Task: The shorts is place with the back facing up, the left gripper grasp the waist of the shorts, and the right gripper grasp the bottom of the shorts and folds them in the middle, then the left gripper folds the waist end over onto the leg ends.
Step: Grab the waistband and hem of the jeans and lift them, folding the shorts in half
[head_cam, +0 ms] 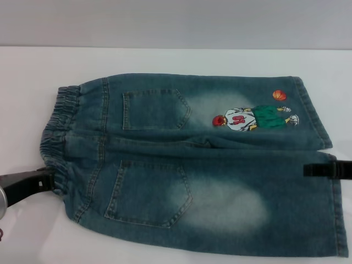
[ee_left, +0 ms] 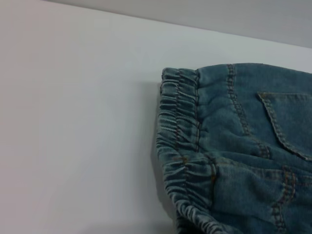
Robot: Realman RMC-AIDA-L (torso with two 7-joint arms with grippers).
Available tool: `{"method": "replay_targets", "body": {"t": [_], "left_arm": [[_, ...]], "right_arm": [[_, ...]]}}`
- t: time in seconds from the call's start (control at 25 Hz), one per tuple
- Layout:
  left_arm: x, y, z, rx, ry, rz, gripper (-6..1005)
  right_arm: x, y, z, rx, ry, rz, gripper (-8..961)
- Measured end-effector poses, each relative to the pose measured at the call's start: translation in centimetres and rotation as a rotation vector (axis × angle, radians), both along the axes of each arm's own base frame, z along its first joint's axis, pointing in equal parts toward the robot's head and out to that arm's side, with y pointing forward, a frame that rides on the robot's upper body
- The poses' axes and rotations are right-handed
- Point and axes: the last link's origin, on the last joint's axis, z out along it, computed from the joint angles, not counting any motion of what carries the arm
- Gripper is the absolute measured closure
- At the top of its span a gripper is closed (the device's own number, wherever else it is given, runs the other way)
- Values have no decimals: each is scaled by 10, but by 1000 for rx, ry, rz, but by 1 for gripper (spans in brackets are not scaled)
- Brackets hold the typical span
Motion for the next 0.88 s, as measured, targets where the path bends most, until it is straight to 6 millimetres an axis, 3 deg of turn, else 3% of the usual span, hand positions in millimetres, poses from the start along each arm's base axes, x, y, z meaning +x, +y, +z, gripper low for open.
{"method": "replay_targets", "body": {"t": [0.88], "left_arm": [[7, 11, -11, -5, -17, -13, 944]], "right_arm": [[14, -29, 8, -92, -49, -98, 444]]}}
